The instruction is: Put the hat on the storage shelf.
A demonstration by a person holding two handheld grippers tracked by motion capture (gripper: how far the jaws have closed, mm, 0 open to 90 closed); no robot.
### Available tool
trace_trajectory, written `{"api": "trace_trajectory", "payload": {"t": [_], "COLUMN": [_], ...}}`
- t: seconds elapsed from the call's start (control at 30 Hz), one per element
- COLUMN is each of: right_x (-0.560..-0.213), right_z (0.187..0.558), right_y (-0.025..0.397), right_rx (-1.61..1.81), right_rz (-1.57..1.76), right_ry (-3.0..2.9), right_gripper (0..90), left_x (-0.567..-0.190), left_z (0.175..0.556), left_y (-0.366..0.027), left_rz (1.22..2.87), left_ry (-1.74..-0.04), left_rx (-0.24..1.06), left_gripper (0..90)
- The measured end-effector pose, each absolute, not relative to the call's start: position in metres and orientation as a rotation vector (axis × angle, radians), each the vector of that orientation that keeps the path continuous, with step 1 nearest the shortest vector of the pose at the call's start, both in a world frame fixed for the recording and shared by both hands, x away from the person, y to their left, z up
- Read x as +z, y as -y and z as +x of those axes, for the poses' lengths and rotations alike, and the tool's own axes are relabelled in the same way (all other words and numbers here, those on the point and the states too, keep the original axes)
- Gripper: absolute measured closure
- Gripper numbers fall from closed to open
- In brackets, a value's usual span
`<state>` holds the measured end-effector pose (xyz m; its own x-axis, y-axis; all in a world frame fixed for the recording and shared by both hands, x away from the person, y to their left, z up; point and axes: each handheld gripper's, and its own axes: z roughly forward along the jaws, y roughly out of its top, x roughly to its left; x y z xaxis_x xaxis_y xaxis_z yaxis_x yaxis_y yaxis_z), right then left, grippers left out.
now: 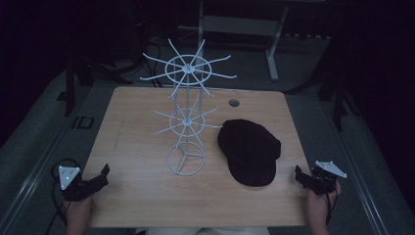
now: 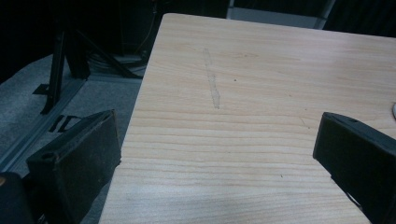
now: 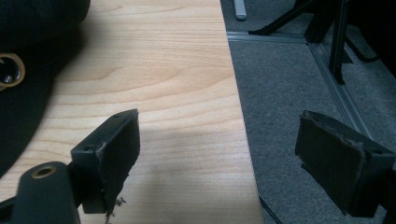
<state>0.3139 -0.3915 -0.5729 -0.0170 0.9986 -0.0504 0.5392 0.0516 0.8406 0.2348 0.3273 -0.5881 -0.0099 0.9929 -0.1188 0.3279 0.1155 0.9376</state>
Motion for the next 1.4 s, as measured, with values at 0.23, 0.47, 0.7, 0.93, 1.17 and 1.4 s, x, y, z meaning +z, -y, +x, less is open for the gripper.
{"api": "trace_trajectory", "payload": {"t": [0.23, 0.47, 0.7, 0.93, 1.17, 1.4], "right_x": [-0.572, -0.559, -0.534, -0.520, -0.505, -0.493], "right_z": [0.315, 0.321, 0.327, 0.333, 0.350, 0.368], "right_y": [0.391, 0.383, 0.362, 0.339, 0.308, 0.278], "right_rx": [0.864, 0.896, 0.933, 1.018, 1.063, 1.100], "right_rz": [1.550, 1.576, 1.536, 1.461, 1.441, 1.411], "right_ry": [-1.644, -1.681, -1.739, -1.784, -1.844, -1.900], "right_gripper": [13.8, 14.8, 14.6, 13.4, 13.4, 11.5], "left_x": [-0.588, -0.588, -0.588, -0.588, -0.588, -0.588], "left_z": [0.235, 0.235, 0.235, 0.235, 0.235, 0.235], "left_y": [-0.327, -0.327, -0.327, -0.327, -0.327, -0.327], "left_rz": [1.360, 1.358, 1.360, 1.356, 1.357, 1.360], "left_ry": [-1.498, -1.502, -1.503, -1.505, -1.503, -1.500], "left_rx": [0.934, 0.935, 0.937, 0.933, 0.932, 0.932], "left_gripper": [1.4, 1.4, 1.5, 1.4, 1.4, 1.4]}}
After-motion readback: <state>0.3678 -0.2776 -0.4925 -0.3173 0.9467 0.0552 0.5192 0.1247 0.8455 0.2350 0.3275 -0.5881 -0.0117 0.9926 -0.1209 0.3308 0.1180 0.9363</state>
